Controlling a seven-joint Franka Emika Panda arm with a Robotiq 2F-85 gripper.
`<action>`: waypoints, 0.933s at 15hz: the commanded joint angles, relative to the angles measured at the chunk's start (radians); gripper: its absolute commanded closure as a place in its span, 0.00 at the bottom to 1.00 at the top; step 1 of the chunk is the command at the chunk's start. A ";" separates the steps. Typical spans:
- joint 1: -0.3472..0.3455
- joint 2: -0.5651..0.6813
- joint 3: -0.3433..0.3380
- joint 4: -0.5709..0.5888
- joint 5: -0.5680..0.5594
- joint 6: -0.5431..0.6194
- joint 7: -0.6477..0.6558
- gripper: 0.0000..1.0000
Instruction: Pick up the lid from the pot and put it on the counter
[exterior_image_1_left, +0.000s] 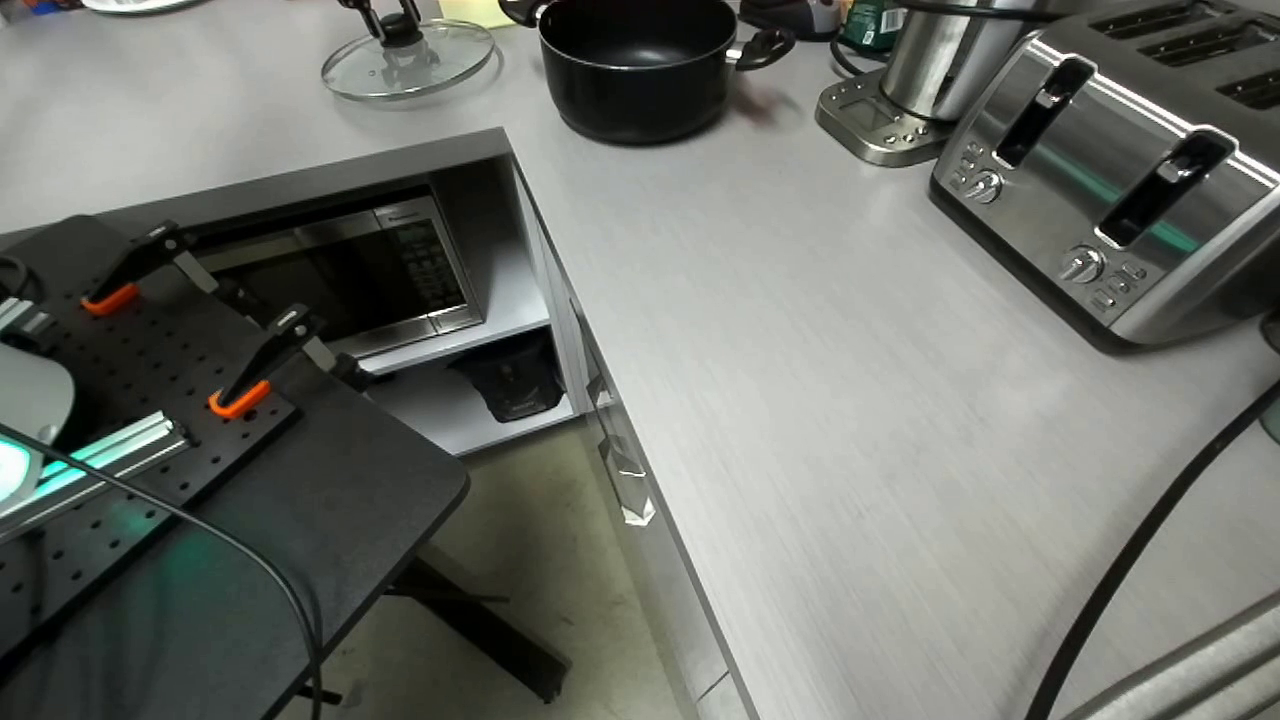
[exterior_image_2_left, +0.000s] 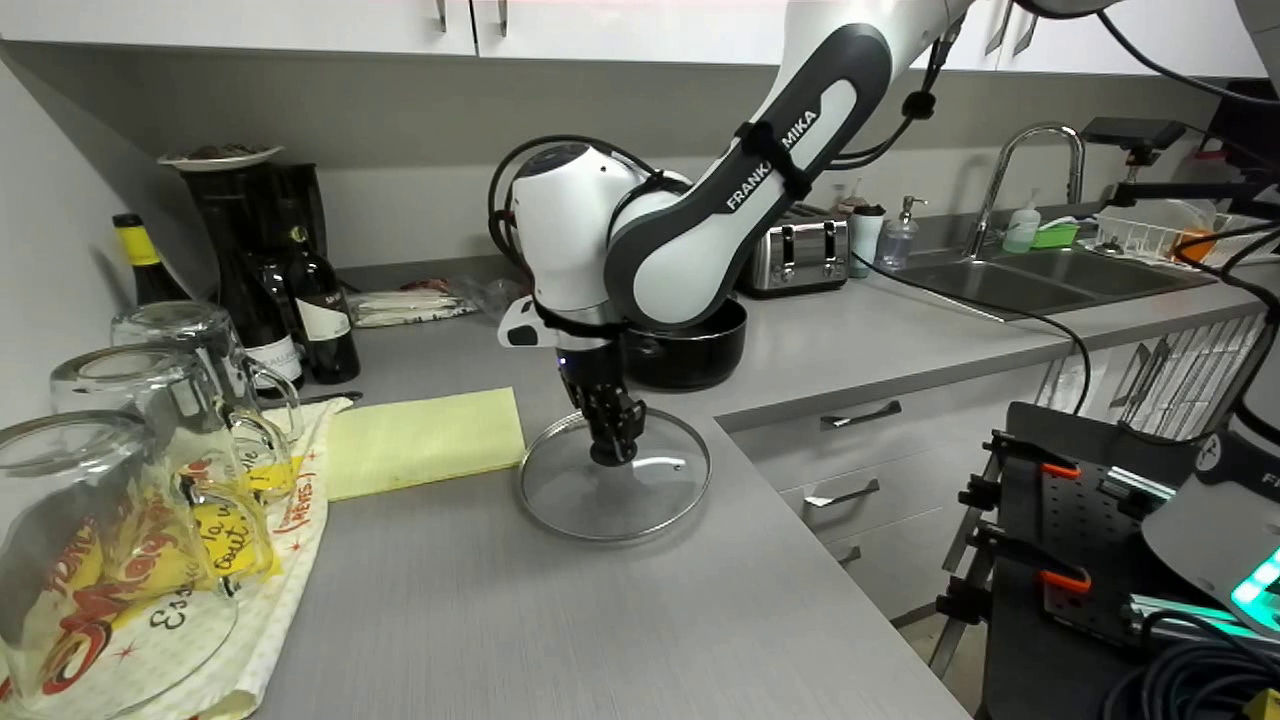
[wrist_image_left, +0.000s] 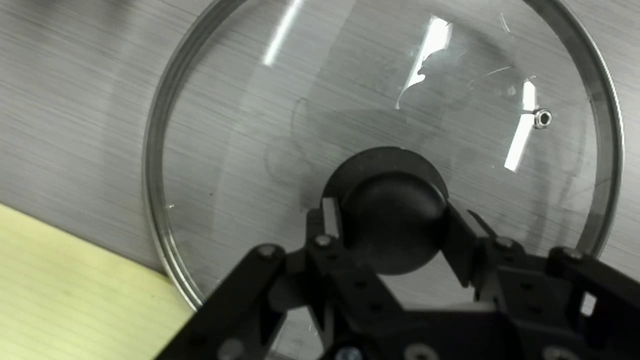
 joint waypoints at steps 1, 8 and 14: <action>-0.009 0.006 0.013 0.026 0.034 -0.032 -0.021 0.75; -0.009 0.018 0.008 0.025 0.033 -0.029 -0.021 0.75; -0.007 0.018 0.005 0.023 0.029 -0.032 -0.018 0.75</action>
